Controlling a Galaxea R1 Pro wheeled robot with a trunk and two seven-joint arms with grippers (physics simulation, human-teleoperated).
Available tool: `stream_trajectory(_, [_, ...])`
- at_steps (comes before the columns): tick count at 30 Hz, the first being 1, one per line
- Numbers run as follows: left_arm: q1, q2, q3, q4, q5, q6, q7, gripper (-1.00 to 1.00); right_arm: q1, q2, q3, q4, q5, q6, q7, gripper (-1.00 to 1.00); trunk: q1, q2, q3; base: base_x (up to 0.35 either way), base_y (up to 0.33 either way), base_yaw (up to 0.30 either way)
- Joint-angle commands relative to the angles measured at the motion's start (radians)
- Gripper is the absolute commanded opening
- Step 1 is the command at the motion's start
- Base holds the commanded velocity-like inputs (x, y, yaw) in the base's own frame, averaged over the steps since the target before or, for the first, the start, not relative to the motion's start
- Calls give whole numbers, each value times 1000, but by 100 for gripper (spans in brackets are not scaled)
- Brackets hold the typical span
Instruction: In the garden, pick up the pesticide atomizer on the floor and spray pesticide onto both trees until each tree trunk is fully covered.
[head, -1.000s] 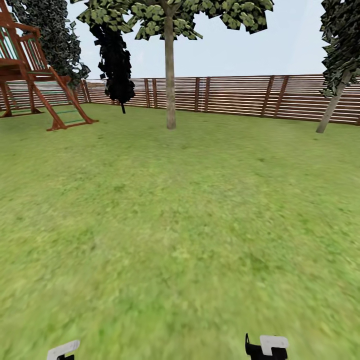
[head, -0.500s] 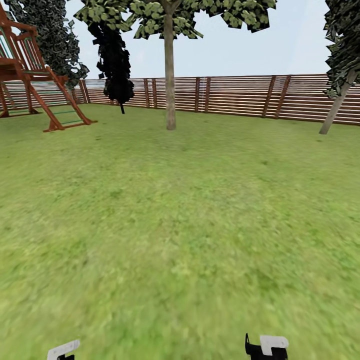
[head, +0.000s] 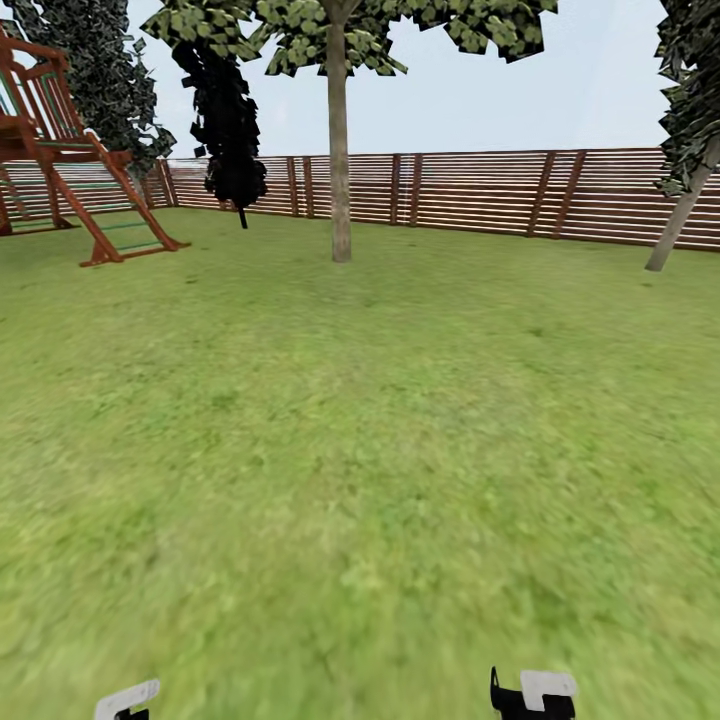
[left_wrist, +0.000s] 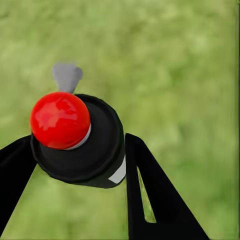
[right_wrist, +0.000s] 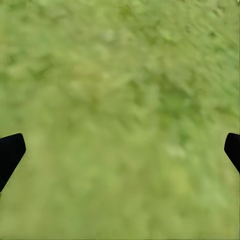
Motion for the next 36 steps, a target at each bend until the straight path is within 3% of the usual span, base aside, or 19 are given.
stream_trajectory(1, [0,0,-9,0,4,-2,4,-100,-1,0,-4,1,11,-1,-6,100,0,0,-1,339,0,0])
stream_trajectory(36, [0,0,-8,0,4,-1,5,-100,-1,0,-5,1,11,-1,-6,100,0,0,-1,339,0,0])
